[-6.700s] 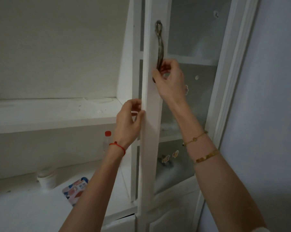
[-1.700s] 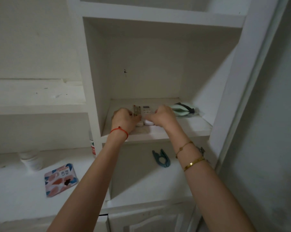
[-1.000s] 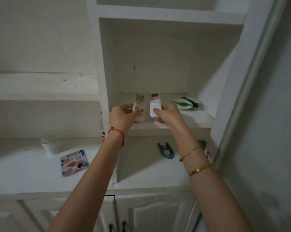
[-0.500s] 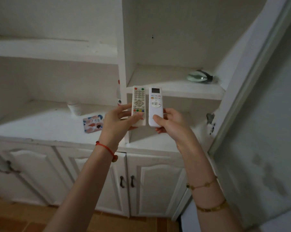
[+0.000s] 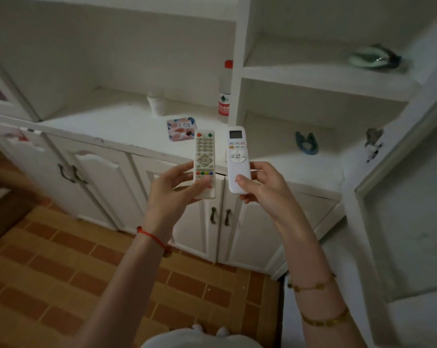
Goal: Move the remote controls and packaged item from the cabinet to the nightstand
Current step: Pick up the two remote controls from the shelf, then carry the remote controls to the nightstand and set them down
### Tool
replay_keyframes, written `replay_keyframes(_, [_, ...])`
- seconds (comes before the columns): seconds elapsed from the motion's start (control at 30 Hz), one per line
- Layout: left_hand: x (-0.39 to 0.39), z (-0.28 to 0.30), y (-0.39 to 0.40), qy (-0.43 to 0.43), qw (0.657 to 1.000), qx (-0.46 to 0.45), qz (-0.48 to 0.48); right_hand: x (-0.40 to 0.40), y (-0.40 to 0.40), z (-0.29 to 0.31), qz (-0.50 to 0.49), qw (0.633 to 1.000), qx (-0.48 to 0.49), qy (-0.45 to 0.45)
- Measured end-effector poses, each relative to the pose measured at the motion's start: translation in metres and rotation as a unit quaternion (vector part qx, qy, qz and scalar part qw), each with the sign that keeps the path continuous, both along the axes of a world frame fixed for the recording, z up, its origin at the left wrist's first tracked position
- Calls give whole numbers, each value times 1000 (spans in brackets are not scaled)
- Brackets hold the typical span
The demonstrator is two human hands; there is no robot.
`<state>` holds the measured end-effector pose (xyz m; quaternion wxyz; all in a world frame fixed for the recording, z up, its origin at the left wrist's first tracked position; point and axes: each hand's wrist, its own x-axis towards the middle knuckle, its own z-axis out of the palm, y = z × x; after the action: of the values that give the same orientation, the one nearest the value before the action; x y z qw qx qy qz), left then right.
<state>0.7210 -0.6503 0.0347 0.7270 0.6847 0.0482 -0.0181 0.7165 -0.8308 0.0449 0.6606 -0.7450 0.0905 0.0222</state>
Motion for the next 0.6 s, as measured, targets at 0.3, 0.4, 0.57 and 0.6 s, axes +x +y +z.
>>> replay_keyframes(0.3, [-22,-16,51,32,997,-13,63,9,54,-24,80,996,-7,22])
replay_keyframes(0.4, [-32,-18,69,40,994,-20,102,16,78,-29,126,992,-6,19])
replay_keyframes(0.57, [-52,-25,105,52,978,-34,200,23,125,-39,220,975,-21,24])
replay_keyframes(0.6, [-58,-27,114,55,973,-34,223,25,137,-41,241,970,-20,26])
